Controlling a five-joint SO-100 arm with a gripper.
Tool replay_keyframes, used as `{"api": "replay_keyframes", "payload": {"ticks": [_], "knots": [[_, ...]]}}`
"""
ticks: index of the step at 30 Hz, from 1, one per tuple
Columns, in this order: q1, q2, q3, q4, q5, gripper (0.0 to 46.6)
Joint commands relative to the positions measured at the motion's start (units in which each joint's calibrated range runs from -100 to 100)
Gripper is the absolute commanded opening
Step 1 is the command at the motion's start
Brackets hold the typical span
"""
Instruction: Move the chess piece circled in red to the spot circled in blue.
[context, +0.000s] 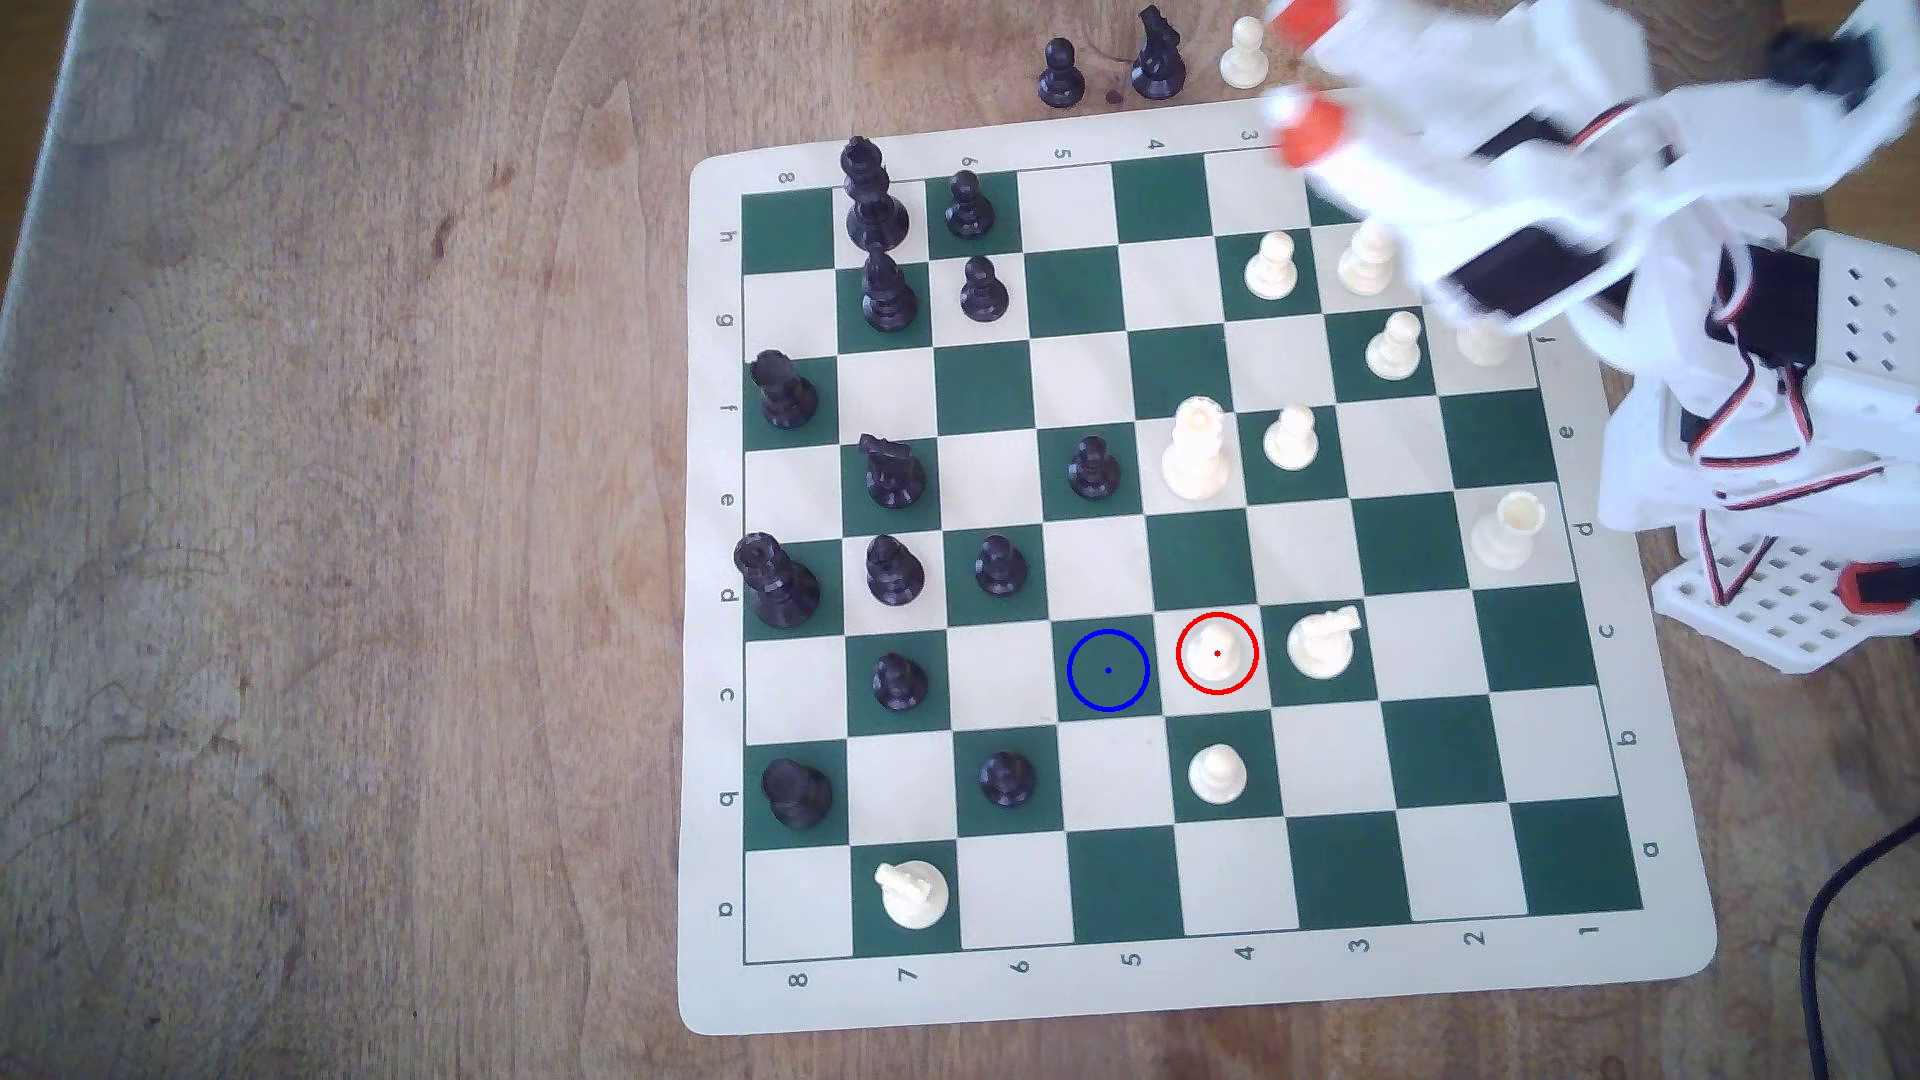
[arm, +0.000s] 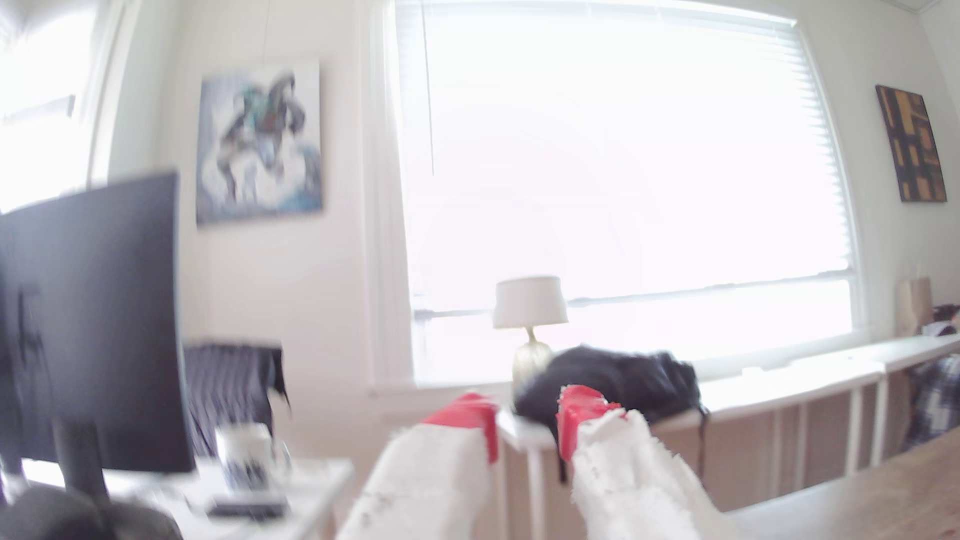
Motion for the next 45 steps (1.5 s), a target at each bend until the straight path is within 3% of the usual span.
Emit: {"api": "replay_keyframes", "payload": {"ticks": [1, 8, 12, 17, 21, 25, 29, 40, 45], "knots": [[-2.83, -0.28, -13.42, 28.91, 8.55, 4.4], [-7.21, 8.89, -29.56, 59.87, 8.89, 7.1], [-9.01, 13.05, -33.10, 65.85, 6.98, 10.1], [-14.56, 17.13, -35.73, 75.51, 6.30, 15.5], [-15.58, 21.12, -35.36, 76.74, 5.86, 14.1], [-16.83, 27.91, -36.27, 77.39, 3.42, 14.4], [-17.92, 33.08, -35.82, 73.95, 3.47, 18.1], [-18.63, 44.12, -32.92, 62.73, 3.57, 14.4], [-18.71, 46.67, -30.83, 60.28, 3.42, 16.2]]}}
